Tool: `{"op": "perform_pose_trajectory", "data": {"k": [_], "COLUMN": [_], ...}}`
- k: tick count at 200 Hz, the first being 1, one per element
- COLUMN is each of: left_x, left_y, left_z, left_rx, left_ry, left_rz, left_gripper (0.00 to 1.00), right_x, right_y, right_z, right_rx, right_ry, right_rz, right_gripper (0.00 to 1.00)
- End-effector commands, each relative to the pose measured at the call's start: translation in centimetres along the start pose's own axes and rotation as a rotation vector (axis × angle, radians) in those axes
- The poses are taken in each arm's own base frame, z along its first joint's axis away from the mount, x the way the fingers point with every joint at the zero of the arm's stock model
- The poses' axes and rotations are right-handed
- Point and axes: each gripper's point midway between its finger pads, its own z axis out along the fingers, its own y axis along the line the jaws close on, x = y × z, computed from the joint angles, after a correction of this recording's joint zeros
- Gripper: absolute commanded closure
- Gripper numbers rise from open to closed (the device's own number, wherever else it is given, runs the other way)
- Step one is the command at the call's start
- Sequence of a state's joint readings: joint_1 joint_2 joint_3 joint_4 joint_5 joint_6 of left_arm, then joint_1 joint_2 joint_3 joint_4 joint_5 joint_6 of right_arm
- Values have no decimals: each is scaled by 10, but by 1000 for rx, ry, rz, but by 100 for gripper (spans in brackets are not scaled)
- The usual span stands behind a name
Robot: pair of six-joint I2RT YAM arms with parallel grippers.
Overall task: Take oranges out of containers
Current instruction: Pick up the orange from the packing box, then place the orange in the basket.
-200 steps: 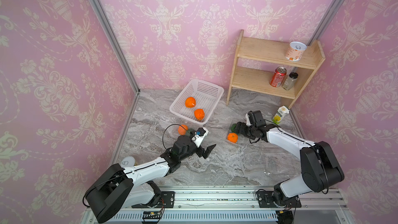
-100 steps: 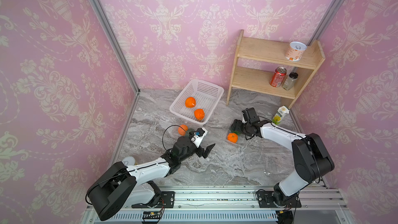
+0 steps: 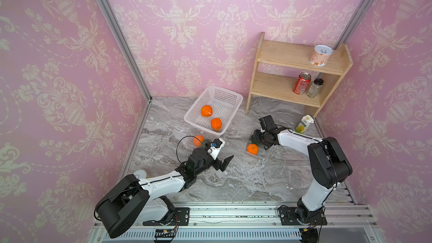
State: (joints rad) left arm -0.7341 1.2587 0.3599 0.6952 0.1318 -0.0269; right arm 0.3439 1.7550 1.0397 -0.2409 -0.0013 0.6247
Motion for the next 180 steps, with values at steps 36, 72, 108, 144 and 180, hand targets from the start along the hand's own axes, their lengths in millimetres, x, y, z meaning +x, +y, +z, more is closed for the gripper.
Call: {"op": "perform_pose_trajectory", "data": {"k": [36, 72, 108, 144, 180], "left_x": [-7, -10, 7, 21, 22], "left_y": [12, 25, 34, 33, 40], "left_z": [-12, -24, -34, -45, -48], "left_rx": [-74, -151, -203, -203, -240], "left_ry": [-34, -26, 6, 24, 11], "left_rz": [23, 62, 39, 8, 17], "left_gripper": [1, 1, 1, 1, 1], "right_x": [-4, -20, -38, -60, -73], "right_y": [2, 28, 66, 117, 162], "right_z": [-24, -63, -93, -109, -99], "right_rx": [32, -51, -176, -306, -366], "right_ry": [-49, -102, -147, -169, -162], "right_rz": [-42, -54, -93, -93, -123], "right_gripper": [52, 51, 51, 51, 50]}}
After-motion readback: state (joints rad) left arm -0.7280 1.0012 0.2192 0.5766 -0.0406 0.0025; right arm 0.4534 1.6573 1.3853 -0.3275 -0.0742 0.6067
